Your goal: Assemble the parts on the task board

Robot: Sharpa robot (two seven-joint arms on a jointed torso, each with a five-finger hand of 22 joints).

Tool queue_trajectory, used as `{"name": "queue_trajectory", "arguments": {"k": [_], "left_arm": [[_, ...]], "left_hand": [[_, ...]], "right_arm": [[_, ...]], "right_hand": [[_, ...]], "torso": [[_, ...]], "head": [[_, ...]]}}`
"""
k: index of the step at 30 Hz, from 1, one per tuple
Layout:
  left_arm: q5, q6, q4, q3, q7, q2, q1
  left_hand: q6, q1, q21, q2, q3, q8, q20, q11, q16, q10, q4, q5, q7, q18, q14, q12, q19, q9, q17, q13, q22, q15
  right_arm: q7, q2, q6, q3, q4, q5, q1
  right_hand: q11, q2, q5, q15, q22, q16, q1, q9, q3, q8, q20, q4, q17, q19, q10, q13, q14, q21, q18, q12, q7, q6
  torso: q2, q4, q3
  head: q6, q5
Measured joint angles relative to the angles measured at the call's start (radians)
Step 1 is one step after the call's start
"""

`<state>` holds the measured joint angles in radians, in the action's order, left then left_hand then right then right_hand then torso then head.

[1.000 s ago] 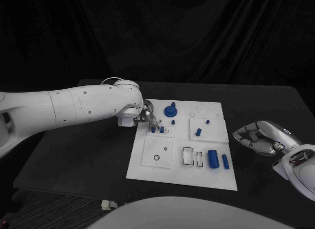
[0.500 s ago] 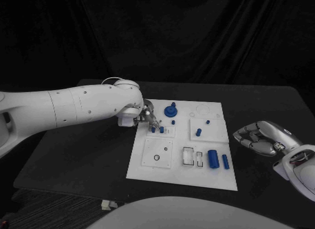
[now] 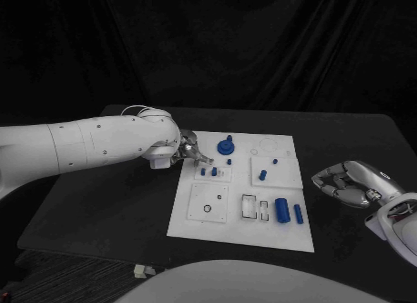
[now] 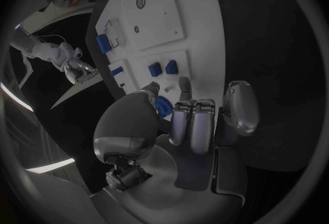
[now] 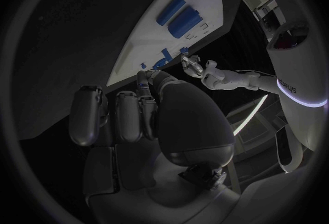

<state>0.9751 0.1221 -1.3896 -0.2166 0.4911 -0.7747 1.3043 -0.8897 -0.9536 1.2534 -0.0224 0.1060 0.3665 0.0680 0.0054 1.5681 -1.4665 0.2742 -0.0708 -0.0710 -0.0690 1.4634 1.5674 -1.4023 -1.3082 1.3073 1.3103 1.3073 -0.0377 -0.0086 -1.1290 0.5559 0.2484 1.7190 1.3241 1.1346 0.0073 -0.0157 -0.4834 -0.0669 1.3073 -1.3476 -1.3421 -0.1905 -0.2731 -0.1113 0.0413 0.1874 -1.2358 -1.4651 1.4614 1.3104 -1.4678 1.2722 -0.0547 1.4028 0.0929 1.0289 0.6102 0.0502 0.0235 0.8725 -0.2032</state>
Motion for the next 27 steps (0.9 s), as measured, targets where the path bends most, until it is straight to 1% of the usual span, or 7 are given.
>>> {"name": "queue_trajectory", "arguments": {"k": [7, 11, 14, 17, 20, 23, 27], "left_arm": [[0.014, -0.195, -0.004, 0.002, -0.168, -0.023, 0.028], [0.019, -0.325, 0.017, 0.001, -0.325, -0.014, 0.033], [0.030, -0.379, 0.034, 0.001, -0.440, 0.002, 0.034], [0.079, -0.420, 0.052, 0.002, -0.559, 0.023, 0.031], [0.173, -0.454, 0.079, 0.002, -0.657, 0.046, 0.012], [0.287, -0.476, 0.107, 0.001, -0.730, 0.070, -0.012], [0.430, -0.484, 0.131, 0.000, -0.782, 0.094, -0.035]], "left_hand": [[-0.014, -0.029, 0.042, 0.008, -0.079, 0.074, -0.006, -0.007, 0.000, 0.000, 0.014, -0.007, 0.014, 0.000, 0.001, 0.000, -0.016, 0.000, 0.000, 0.000, 0.000, -0.006], [0.051, -0.158, 0.029, 0.034, -0.107, 0.141, -0.001, -0.007, 0.000, 0.000, 0.007, -0.079, 0.008, 0.000, 0.002, -0.007, 0.005, 0.000, 0.000, 0.000, 0.000, -0.005], [0.110, -0.337, -0.005, 0.044, -0.085, 0.094, 0.020, 0.025, -0.004, 0.010, -0.038, -0.130, -0.017, 0.000, 0.002, -0.076, 0.068, 0.028, 0.000, 0.000, 0.000, 0.025], [0.092, -0.479, -0.095, 0.037, -0.014, -0.090, 0.047, 0.056, -0.106, 0.367, -0.053, -0.052, -0.048, -0.001, -0.143, -0.434, 0.192, 0.248, 0.001, -0.034, 0.000, 0.057], [0.039, -0.546, -0.075, -0.009, 0.066, -0.267, 0.065, 0.053, -0.253, 0.603, -0.022, -0.009, -0.043, -0.016, -0.313, -0.945, 0.181, 0.527, -0.110, -0.378, 0.000, 0.058], [0.002, -0.583, 0.023, -0.046, 0.114, -0.301, 0.052, 0.025, -0.273, 0.556, -0.005, -0.006, -0.006, -0.016, -0.203, -1.193, 0.062, 0.726, -0.123, -0.644, 0.000, 0.028], [-0.017, -0.579, 0.112, -0.091, 0.128, -0.301, 0.031, 0.010, -0.300, 0.547, -0.009, -0.012, 0.005, 0.009, -0.125, -1.358, -0.033, 0.857, -0.149, -0.832, 0.001, 0.004]], "right_arm": [[0.000, -0.016, 0.006, 0.000, 0.011, 0.000, 0.005], [0.000, -0.016, 0.010, 0.000, 0.012, 0.000, 0.009], [0.000, -0.015, 0.011, 0.000, 0.012, 0.000, 0.009], [0.001, -0.015, 0.011, 0.000, 0.012, 0.000, 0.010], [0.001, -0.015, 0.012, 0.000, 0.010, 0.000, 0.010], [0.002, -0.016, 0.012, 0.000, 0.010, 0.000, 0.010], [0.003, -0.019, 0.013, 0.000, 0.011, 0.000, 0.010]], "right_hand": [[0.000, 0.000, 0.000, 0.000, 0.000, 0.000, 0.000, -0.001, 0.000, 0.000, 0.000, 0.000, 0.000, 0.000, 0.000, 0.000, 0.000, 0.000, 0.000, 0.000, 0.000, 0.000], [0.000, 0.000, 0.000, 0.000, 0.001, 0.000, 0.000, -0.001, 0.000, 0.000, 0.000, 0.000, 0.000, 0.000, 0.000, 0.000, 0.000, 0.000, 0.000, 0.000, 0.000, 0.000], [0.000, 0.000, 0.000, 0.000, 0.001, 0.000, 0.000, -0.001, 0.000, 0.000, 0.000, 0.000, 0.000, 0.000, 0.000, 0.000, 0.000, 0.000, 0.000, 0.000, 0.000, 0.000], [0.000, 0.000, 0.000, 0.000, 0.001, 0.000, 0.000, -0.001, 0.000, 0.000, 0.000, 0.000, 0.000, 0.000, 0.000, 0.000, 0.000, 0.000, 0.000, 0.000, 0.000, 0.000], [0.000, 0.000, 0.000, 0.000, 0.001, 0.000, 0.000, 0.000, 0.000, 0.000, 0.000, 0.000, 0.000, 0.000, 0.000, 0.000, 0.000, 0.000, 0.000, 0.000, 0.000, 0.000], [0.000, 0.000, 0.000, 0.000, 0.001, 0.000, 0.000, 0.000, 0.000, 0.000, 0.000, 0.000, 0.000, 0.000, 0.000, 0.000, 0.000, 0.000, 0.000, 0.000, 0.000, 0.000], [0.000, 0.000, 0.000, 0.000, 0.001, 0.000, 0.000, 0.000, 0.000, 0.000, 0.000, 0.000, 0.000, 0.000, 0.000, 0.000, 0.000, 0.000, 0.000, 0.000, 0.000, 0.000]], "torso": [[0.002, 0.0002, 0.0001], [0.004, 0.0010, 0.0006], [0.004, 0.0011, 0.0006], [0.005, 0.0004, 0.0005], [0.007, -0.0002, -0.0001], [0.009, -0.0001, -0.0009], [0.011, 0.0016, -0.0031]], "head": [[0.000, 0.002], [0.000, 0.002], [0.000, 0.003], [0.000, 0.009], [0.000, 0.010], [0.000, 0.014], [0.000, 0.021]]}}
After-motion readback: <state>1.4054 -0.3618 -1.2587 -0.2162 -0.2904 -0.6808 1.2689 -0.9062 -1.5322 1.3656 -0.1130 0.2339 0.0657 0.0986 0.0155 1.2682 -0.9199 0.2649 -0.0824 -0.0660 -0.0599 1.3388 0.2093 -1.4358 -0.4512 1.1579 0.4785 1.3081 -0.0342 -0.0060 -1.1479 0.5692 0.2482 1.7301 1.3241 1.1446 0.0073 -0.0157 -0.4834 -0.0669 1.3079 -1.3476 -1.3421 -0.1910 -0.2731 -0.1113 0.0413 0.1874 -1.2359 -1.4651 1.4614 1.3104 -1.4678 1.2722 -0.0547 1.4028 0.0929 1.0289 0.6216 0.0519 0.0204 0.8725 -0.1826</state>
